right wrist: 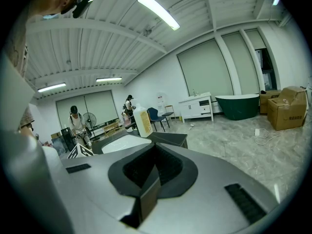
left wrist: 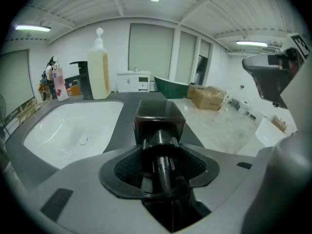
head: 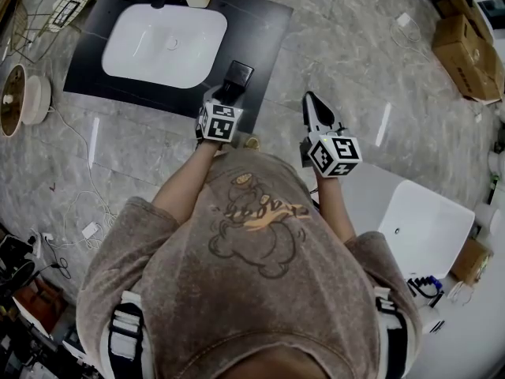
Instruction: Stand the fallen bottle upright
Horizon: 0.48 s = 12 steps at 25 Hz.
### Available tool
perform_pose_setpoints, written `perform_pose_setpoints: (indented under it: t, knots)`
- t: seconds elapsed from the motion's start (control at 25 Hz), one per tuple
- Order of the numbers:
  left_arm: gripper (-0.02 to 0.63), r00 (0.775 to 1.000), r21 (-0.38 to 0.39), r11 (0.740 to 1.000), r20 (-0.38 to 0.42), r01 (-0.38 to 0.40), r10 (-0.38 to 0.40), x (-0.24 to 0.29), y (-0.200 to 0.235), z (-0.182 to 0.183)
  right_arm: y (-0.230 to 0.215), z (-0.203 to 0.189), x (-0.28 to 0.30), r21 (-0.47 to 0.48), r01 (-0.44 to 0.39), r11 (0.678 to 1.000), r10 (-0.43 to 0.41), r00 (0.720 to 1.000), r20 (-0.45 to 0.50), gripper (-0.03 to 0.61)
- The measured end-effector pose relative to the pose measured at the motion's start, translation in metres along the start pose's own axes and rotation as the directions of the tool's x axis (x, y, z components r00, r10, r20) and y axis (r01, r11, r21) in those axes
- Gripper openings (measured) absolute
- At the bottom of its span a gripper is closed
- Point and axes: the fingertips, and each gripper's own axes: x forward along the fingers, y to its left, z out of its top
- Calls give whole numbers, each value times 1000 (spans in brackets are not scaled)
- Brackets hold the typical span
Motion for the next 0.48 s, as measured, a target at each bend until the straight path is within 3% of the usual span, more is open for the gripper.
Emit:
perform_pose_setpoints:
  t: [0.48]
  knots:
    - [232, 1000, 43, 999, 7, -5, 4, -9, 4, 10, 1, 2, 6, 1, -10, 1000, 10, 1000, 9, -5]
